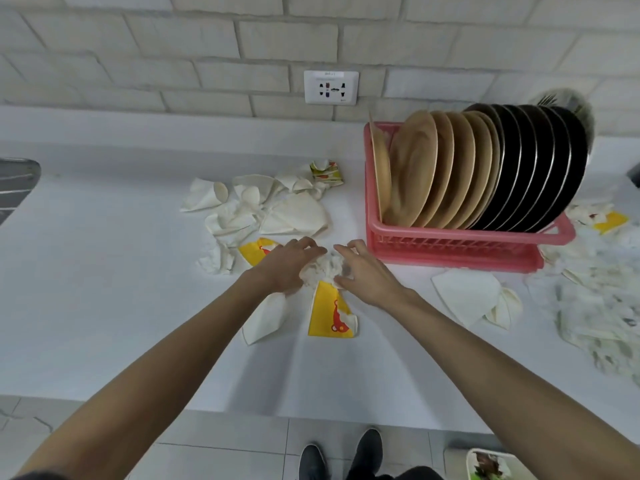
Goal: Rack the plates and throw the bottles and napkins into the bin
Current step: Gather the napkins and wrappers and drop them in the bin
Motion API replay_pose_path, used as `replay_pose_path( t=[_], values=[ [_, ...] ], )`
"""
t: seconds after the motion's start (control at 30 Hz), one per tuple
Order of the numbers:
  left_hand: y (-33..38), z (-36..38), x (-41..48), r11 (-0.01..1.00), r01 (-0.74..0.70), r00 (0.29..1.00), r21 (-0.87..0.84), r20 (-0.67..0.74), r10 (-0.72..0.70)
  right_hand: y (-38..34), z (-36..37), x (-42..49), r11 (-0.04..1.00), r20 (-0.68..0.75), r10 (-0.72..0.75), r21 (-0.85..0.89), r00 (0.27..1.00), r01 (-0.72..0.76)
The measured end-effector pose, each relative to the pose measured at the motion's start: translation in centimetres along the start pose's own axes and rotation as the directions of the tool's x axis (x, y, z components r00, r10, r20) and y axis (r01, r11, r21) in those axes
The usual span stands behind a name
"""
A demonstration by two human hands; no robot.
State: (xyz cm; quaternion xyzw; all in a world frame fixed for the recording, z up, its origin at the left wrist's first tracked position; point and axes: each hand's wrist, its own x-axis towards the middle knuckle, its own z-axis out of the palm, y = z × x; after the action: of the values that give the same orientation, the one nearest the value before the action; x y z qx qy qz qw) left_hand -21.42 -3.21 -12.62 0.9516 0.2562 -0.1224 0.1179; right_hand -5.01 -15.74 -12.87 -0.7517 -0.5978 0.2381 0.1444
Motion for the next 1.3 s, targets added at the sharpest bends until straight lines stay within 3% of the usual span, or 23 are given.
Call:
replay_pose_path(
  t=[0.43, 0.63, 0.87, 1.0, 1.2, 1.3],
  values=[
    [-0.5, -0.2, 0.1, 0.964, 0.037, 0.969, -0.262, -0.225, -0.098, 1.5, 1.4, 2.2, 0.996, -0.032, -0.064, -0.066, 0.997, 0.062],
    [-0.3, -1.5, -2.0, 0.939, 0.017, 0.920, -0.345, -0.363, -0.150, 2.4, 1.2, 1.2, 0.986, -0.108, -0.051, 0.153, 0.993, 0.067],
    [1.9, -2.5, -5.6, 0.697, -0.027, 0.865, -0.716, -0.366, -0.343, 1.1, -1.1, -1.6, 0.866, -0.231, 0.067, 0.497, 0.971, 0.058],
    [3.2, -1.9, -7.2, 0.632, -0.077, 0.873, -0.771, -0.359, -0.331, 0.6, -1.6, -2.7, 0.808, -0.231, 0.084, 0.585, 0.969, 0.069],
    [5.2, -0.3, -9.9, 0.434, -0.029, 0.813, -0.900, -0.274, -0.513, -0.3, -1.8, -3.5, 0.736, -0.123, 0.070, 0.676, 0.990, 0.032],
    [5.8, 0.3, -11.0, 0.470, -0.016, 0.782, -0.883, -0.304, -0.544, -0.6, -1.7, -3.6, 0.763, -0.070, 0.071, 0.646, 0.995, -0.009]
  ],
)
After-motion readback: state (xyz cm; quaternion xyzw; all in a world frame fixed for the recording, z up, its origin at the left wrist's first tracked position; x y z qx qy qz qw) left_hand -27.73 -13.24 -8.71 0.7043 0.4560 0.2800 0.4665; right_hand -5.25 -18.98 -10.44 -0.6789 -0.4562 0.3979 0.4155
